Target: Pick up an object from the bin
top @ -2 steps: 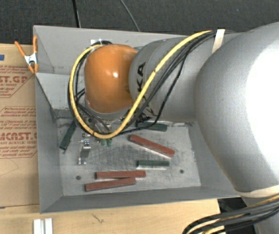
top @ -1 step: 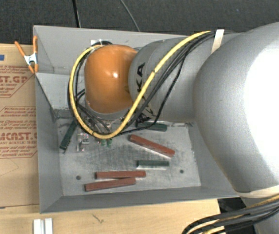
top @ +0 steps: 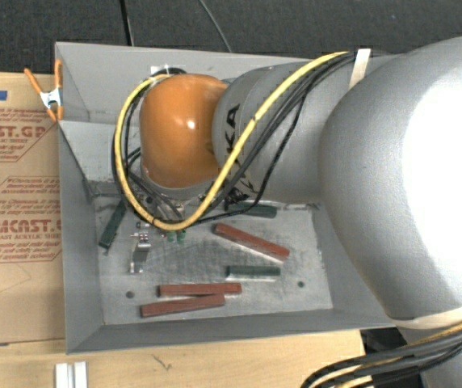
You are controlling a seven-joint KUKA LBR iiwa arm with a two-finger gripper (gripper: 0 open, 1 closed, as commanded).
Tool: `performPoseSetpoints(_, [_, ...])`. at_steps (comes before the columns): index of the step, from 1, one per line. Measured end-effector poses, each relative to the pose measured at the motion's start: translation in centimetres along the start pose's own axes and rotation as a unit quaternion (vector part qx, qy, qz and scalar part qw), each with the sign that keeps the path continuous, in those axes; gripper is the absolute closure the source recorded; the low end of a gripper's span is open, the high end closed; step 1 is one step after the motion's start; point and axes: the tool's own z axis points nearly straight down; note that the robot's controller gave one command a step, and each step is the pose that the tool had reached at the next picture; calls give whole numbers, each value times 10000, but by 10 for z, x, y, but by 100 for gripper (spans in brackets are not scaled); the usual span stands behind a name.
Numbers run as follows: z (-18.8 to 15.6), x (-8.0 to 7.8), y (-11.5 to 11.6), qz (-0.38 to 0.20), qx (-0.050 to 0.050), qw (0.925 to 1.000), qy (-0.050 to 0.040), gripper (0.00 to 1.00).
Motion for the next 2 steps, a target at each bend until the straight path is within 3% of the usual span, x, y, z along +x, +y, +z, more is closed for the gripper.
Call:
performPoseSetpoints(1, [0,0,0,0,0,10000,0,0])
performPoseSetpoints(2, [32,15,-15,-488,-10,9988,-43,0])
